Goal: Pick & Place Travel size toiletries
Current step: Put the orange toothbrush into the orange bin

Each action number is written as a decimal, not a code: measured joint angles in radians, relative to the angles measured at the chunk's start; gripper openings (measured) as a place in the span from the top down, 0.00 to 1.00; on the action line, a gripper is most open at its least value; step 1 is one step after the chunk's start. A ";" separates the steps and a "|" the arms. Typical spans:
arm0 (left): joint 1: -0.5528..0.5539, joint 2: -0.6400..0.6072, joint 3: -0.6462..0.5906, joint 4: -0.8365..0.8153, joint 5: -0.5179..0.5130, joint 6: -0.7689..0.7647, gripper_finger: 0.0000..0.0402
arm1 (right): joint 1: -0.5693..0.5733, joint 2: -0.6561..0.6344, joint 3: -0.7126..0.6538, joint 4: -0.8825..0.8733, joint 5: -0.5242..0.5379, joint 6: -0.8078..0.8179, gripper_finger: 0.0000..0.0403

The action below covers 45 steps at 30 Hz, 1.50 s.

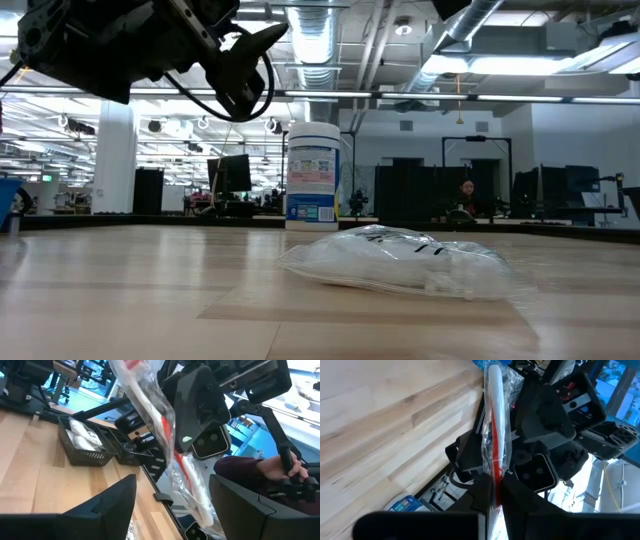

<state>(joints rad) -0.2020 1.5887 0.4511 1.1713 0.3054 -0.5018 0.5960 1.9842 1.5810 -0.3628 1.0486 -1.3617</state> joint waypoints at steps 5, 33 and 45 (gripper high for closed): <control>0.000 0.000 0.000 0.006 0.001 0.004 0.40 | -0.034 0.000 0.000 0.001 0.000 0.000 0.94; 0.000 0.002 -0.002 0.006 0.007 -0.005 0.95 | -0.049 0.000 0.001 0.049 -0.004 0.367 0.81; -0.023 -0.004 0.001 0.060 -0.083 0.057 0.96 | 0.002 0.000 0.000 0.336 -0.005 0.488 0.66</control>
<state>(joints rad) -0.2250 1.5850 0.4522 1.2313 0.2225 -0.4445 0.5980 1.9839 1.5810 -0.0263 1.0439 -0.8742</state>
